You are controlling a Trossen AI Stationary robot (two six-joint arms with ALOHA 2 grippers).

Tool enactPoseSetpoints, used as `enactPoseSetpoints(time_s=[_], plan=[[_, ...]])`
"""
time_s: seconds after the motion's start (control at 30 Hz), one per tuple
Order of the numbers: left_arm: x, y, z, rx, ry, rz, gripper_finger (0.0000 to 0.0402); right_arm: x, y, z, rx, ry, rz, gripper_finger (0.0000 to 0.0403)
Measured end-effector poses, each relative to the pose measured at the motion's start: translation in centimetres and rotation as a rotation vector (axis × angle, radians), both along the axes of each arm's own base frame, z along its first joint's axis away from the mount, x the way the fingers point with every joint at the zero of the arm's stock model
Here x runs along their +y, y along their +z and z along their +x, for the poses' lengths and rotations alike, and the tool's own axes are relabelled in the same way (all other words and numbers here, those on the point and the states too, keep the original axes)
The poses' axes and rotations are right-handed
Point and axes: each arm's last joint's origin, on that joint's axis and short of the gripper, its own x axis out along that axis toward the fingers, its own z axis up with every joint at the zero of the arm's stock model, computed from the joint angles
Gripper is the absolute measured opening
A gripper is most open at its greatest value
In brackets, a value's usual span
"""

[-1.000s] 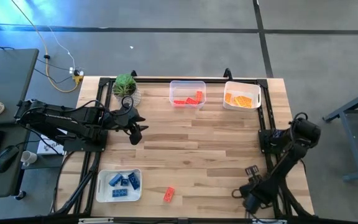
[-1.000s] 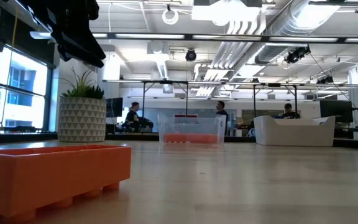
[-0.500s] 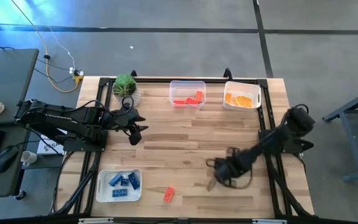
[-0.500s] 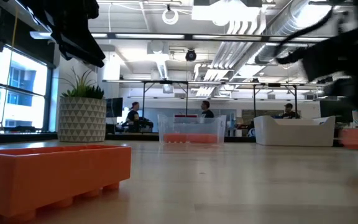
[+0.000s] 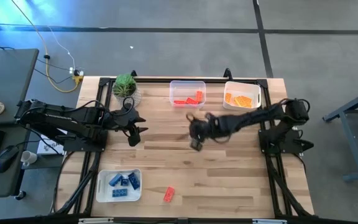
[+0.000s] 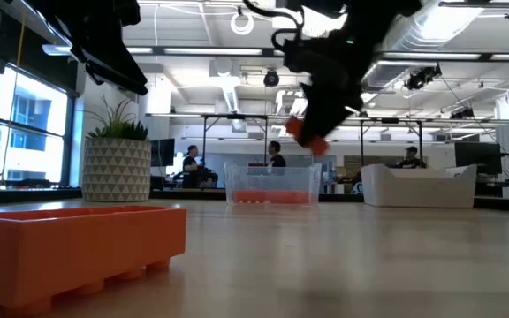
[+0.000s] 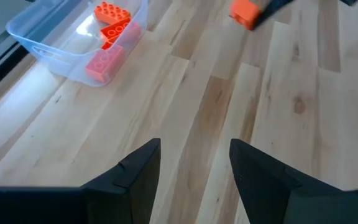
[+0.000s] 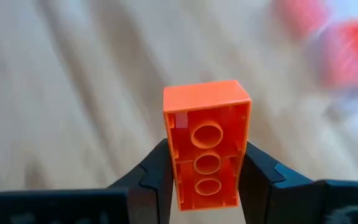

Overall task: Sort & place blocks by color
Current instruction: Put the orange game piece into the transparent bin

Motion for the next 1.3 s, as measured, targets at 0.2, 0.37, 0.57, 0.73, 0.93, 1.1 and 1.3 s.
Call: enactPoseSetpoints(time_s=[0.2, 0.37, 0.57, 0.73, 0.93, 1.1, 1.3], plan=[[0.0, 0.0, 0.0, -0.005, 0.016, -0.006, 0.0179, -5.7, 2.8, 2.1, -0.184, -0.103, -0.042, 0.0108], [0.0, 0.0, 0.0, -0.005, 0.016, -0.006, 0.0179, -9.7, 4.1, 2.3, -0.239, -0.181, -0.101, 0.0108], [0.0, 0.0, 0.0, -0.007, 0.02, -0.01, 0.0179, -13.6, 4.4, 1.5, -0.25, -0.293, -0.131, 0.0108], [0.0, 0.0, 0.0, -0.011, 0.028, -0.019, 0.0179, -16.0, 3.5, 1.1, -0.238, -0.36, -0.102, 0.0109], [0.0, 0.0, 0.0, -0.012, 0.028, -0.019, 0.0179, -18.2, 1.4, 1.1, -0.22, -0.468, -0.021, 0.0109], [0.0, 0.0, 0.0, -0.012, 0.02, -0.027, 0.0179, -19.2, 0.3, 0.9, -0.215, -0.489, 0.072, 0.0124], [0.0, 0.0, 0.0, -0.012, 0.02, -0.027, 0.0179, -19.5, 0.7, 0.9, -0.21, -0.477, 0.03, 0.0198]])
